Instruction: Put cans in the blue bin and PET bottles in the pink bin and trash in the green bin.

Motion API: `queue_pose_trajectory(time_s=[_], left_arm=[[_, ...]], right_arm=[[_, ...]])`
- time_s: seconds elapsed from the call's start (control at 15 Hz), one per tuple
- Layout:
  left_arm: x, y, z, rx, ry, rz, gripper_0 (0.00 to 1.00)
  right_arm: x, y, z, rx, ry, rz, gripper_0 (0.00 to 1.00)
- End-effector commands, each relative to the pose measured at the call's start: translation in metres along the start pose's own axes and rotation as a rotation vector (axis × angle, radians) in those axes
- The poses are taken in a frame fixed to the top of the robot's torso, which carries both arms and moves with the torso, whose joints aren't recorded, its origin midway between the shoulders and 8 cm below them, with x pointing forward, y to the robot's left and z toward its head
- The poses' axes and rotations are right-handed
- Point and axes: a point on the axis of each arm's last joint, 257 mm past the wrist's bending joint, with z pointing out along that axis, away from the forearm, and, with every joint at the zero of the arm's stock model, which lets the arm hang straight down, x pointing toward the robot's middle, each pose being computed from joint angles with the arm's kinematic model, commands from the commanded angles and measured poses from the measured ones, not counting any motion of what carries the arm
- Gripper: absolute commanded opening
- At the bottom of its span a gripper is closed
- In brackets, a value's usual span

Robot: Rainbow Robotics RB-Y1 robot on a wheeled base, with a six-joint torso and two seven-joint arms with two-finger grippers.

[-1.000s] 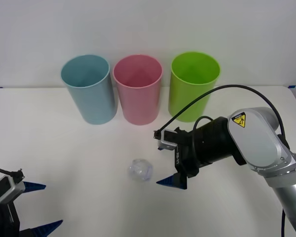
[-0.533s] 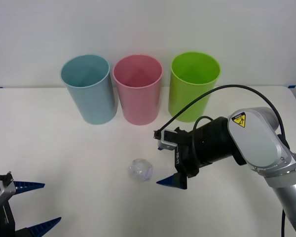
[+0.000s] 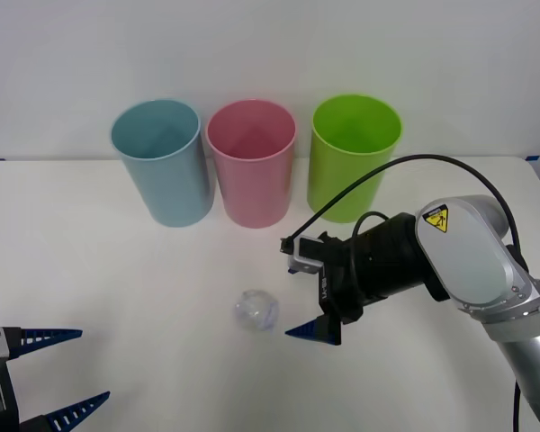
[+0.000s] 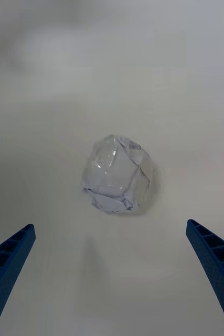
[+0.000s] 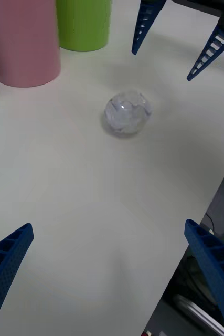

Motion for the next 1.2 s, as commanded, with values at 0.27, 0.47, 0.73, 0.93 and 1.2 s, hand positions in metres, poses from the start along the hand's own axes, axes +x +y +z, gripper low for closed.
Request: queue_pose_trajectory(time_s=[0.27,0.47,0.73,0.93,1.2], left_arm=[[-0.003,0.001,-0.008,-0.011,-0.069,-0.007,1.00],[-0.007,0.002,-0.016,-0.017,-0.099,-0.020,1.00],[-0.009,0.002,-0.033,-0.028,-0.114,-0.028,1.00],[-0.013,0.003,-0.046,-0.043,-0.107,0.003,1.00],[-0.016,-0.001,-0.059,-0.040,-0.080,0.036,1.00]], right_arm=[[0.000,0.000,0.000,0.000,0.000,0.000,1.00],[0.000,0.000,0.000,0.000,0.000,0.000,1.00],[0.000,0.000,0.000,0.000,0.000,0.000,1.00],[0.000,0.000,0.000,0.000,0.000,0.000,1.00],[0.000,0.000,0.000,0.000,0.000,0.000,1.00]])
